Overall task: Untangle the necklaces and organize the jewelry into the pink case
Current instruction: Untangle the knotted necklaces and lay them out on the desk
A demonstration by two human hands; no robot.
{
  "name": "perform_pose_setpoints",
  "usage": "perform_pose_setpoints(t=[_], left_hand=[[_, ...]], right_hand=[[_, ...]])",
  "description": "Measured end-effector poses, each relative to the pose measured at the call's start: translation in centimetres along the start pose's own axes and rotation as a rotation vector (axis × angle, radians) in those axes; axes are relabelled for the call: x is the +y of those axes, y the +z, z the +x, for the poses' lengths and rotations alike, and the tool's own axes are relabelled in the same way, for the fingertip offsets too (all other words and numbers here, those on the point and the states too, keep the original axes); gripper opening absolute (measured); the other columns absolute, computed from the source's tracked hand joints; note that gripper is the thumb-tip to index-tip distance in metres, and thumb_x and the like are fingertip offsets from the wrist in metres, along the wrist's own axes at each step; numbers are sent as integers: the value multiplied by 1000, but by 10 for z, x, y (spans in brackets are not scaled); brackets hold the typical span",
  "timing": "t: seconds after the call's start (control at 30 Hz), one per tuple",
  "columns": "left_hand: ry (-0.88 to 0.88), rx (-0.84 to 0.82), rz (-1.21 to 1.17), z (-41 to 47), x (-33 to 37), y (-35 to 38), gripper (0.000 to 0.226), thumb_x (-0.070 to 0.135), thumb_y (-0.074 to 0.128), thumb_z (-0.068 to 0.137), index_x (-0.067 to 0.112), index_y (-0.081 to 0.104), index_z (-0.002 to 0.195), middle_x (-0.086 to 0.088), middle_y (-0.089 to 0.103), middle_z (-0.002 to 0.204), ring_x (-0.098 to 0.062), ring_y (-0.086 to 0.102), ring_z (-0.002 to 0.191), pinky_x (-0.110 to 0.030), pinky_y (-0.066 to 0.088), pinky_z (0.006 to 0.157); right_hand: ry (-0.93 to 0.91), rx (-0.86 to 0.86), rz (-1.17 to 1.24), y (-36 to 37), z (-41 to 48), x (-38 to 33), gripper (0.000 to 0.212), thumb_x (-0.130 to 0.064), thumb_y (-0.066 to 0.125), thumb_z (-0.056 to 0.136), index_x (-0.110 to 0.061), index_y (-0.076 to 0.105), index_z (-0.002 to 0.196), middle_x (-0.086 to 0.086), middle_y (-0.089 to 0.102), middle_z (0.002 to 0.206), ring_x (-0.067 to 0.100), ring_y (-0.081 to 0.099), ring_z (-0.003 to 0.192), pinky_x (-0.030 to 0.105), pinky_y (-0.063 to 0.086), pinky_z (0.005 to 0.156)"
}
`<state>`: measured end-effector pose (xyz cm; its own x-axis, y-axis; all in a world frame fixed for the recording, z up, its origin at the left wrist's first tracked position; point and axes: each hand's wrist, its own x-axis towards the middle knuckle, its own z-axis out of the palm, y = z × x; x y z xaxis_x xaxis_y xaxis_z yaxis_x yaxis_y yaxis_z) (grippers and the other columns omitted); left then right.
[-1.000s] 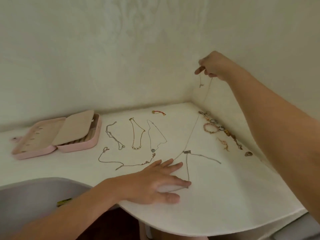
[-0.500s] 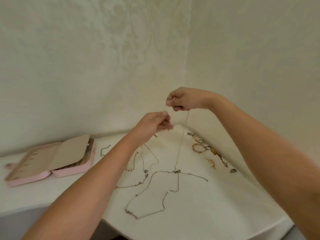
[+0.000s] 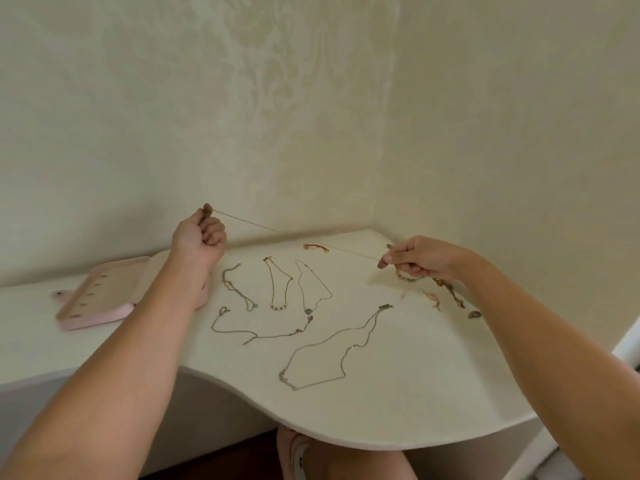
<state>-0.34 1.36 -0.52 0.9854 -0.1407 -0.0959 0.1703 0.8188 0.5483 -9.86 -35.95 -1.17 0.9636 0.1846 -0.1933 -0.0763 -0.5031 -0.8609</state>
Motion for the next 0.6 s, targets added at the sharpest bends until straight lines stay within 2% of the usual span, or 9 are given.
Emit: perform_pose_setpoints(t=[0.13, 0.23, 0.3, 0.37, 0.5, 0.6], left_hand=[[82, 58, 26, 3, 23, -9, 34, 23, 31, 103, 18, 49, 75, 8, 25, 39, -6, 21, 29, -17, 15, 30], [30, 33, 184, 2, 34, -6, 35, 26, 30, 103, 19, 46, 73, 9, 27, 38, -6, 22, 28, -18, 15, 30], [-55, -5, 347, -5, 36, 4, 32, 26, 34, 100, 19, 42, 69, 9, 28, 39, -5, 22, 27, -17, 12, 30], [-145, -74, 522, -17, 32, 21, 27, 24, 40, 93, 19, 39, 67, 8, 29, 42, -3, 23, 28, -15, 10, 31], [-268, -247, 883, -45, 11, 61, 31, 23, 33, 99, 16, 43, 70, 7, 31, 51, -1, 24, 33, -13, 11, 32], [-364, -357, 908, -68, -14, 85, 25, 18, 35, 97, 12, 50, 76, 4, 38, 55, -3, 31, 38, -12, 19, 33]], right_hand=[[65, 27, 90, 3, -2, 33, 19, -23, 63, 88, -7, 70, 95, -4, 34, 57, 7, 25, 45, 17, 23, 42], [85, 37, 110, 2, -7, 42, 14, -14, 59, 92, -7, 71, 90, -3, 39, 58, 7, 29, 48, 19, 24, 45], [84, 39, 72, 1, -11, 40, 22, -9, 60, 92, -12, 75, 76, 6, 59, 73, 9, 43, 54, 17, 36, 50], [79, 65, 11, 1, -16, 33, 28, -5, 61, 91, -15, 76, 69, 13, 69, 95, 9, 59, 63, 15, 47, 58], [-17, 159, -51, 4, -31, 10, 12, -3, 62, 91, -7, 73, 91, 11, 72, 87, 10, 65, 68, 15, 50, 60], [-116, 218, -21, 21, -45, -14, 10, -6, 64, 90, -7, 74, 93, 8, 74, 83, 14, 64, 70, 22, 49, 65]])
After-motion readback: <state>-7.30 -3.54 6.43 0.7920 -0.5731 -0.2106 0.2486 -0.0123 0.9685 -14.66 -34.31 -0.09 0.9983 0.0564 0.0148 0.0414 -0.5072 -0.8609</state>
